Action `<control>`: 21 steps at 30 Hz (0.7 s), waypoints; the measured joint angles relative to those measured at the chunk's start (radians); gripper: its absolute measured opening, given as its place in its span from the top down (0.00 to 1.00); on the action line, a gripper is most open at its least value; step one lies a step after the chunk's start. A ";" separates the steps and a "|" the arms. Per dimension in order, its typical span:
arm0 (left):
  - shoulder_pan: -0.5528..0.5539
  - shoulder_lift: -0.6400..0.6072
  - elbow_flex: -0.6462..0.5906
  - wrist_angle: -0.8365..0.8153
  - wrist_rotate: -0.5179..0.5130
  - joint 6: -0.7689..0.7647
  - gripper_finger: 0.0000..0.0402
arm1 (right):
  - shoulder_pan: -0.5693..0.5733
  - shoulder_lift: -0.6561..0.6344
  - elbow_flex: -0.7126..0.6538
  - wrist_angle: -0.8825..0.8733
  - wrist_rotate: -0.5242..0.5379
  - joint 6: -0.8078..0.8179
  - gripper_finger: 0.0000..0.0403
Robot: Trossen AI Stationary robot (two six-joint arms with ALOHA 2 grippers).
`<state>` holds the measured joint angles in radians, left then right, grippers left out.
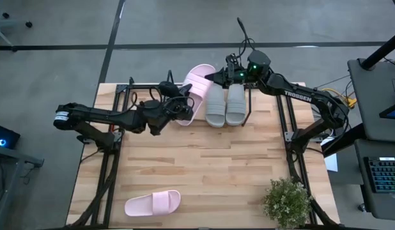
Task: Pick and place slides into the shelf
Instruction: Put the top pink slipper on the shelf
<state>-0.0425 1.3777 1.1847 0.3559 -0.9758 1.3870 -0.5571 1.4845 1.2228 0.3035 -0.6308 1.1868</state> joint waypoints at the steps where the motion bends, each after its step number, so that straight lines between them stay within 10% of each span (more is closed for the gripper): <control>1: 0.000 0.000 0.000 0.014 -0.007 0.013 0.99 | 0.000 0.000 0.000 0.001 0.001 -0.008 0.91; 21: 0.001 -0.004 0.000 0.038 -0.060 0.064 1.00 | -0.018 -0.001 0.002 0.007 0.011 -0.069 0.81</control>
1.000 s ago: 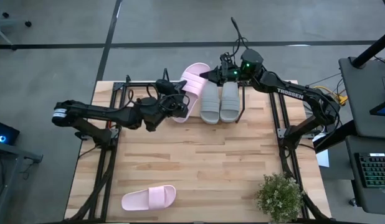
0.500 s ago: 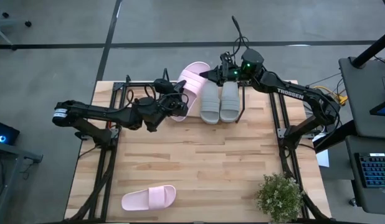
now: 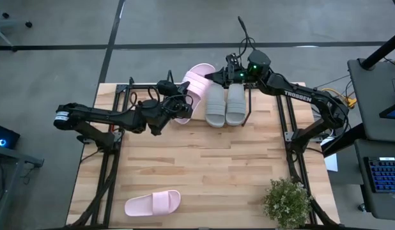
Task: Pick and place slides into the shelf
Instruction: Put the top pink slipper on the shelf
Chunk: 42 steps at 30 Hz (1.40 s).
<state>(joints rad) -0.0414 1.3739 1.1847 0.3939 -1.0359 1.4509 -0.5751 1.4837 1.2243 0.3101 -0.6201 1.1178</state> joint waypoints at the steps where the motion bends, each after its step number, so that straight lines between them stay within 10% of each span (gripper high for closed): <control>1: 0.000 0.000 0.000 0.002 -0.001 0.000 1.00 | 0.000 0.000 0.000 0.010 0.000 0.000 0.80; 26: 0.000 -0.002 0.000 0.002 -0.078 -0.004 1.00 | -0.014 0.000 0.000 0.048 0.019 -0.082 0.50; 42: 0.000 -0.002 0.007 -0.001 -0.156 -0.038 1.00 | -0.078 -0.019 -0.001 0.152 0.011 -0.310 0.48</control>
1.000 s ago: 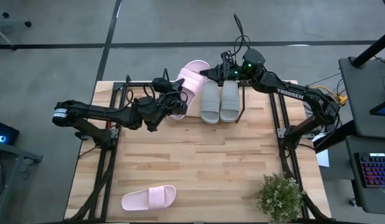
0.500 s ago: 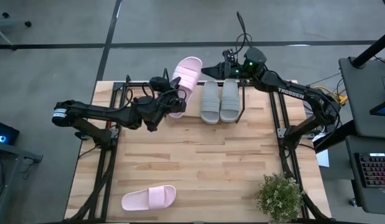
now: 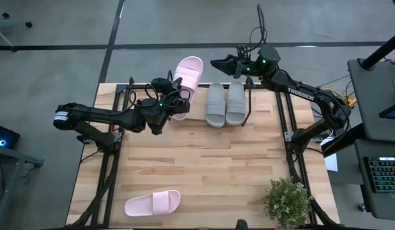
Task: Pick and place slides into the shelf
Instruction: Put the top pink slipper on the shelf
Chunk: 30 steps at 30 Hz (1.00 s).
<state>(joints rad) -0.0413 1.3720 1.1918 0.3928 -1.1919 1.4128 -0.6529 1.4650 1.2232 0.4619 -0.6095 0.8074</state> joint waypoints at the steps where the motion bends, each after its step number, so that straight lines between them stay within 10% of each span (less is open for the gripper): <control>1: 0.000 0.000 0.003 0.002 0.001 -0.018 1.00 | 0.000 -0.005 0.000 0.005 0.000 0.000 0.48; 10: 0.000 -0.007 0.027 0.003 -0.033 -0.184 1.00 | 0.007 -0.080 0.000 0.013 -0.006 -0.100 0.48; 19: 0.001 -0.002 0.043 0.000 -0.050 -0.229 1.00 | 0.121 -0.174 0.000 -0.032 -0.006 -0.551 0.48; 30: 0.002 -0.001 0.043 -0.002 -0.052 -0.229 1.00 | 0.380 -0.207 0.000 -0.294 0.539 -1.187 0.48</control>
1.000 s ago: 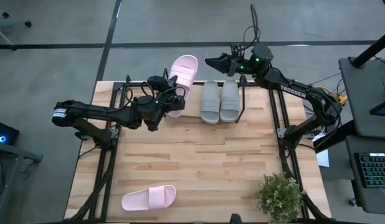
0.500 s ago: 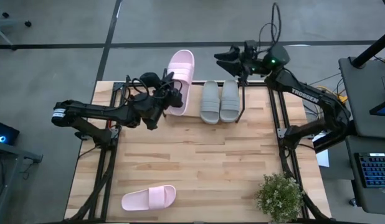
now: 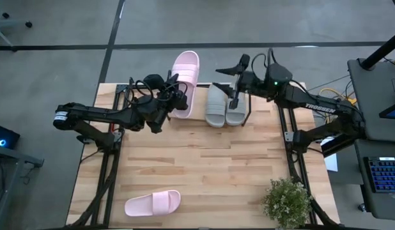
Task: Pick and place slides into the shelf
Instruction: Put the top pink slipper on the shelf
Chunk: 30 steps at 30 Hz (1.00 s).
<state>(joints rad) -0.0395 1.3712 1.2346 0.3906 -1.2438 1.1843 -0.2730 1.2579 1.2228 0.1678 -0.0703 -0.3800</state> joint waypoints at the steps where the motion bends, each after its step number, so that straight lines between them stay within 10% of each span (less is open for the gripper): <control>1: 0.000 0.000 0.000 -0.005 0.000 0.000 1.00 | 0.013 0.000 0.000 -0.001 0.020 -0.037 0.48; 12: 0.000 0.001 0.000 -0.007 0.000 0.000 1.00 | 0.039 0.007 0.000 -0.002 0.067 -0.068 0.49; 21: 0.000 0.001 0.000 -0.007 0.000 0.006 1.00 | -0.148 0.023 0.001 0.009 -0.037 0.735 0.52; 30: 0.000 0.001 0.000 -0.007 0.001 0.006 1.00 | -0.090 0.087 0.000 -0.079 -0.138 0.994 0.52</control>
<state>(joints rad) -0.0395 1.3720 1.2350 0.3840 -1.2430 1.1908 -0.3631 1.3454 1.2232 0.0887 -0.2080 0.6141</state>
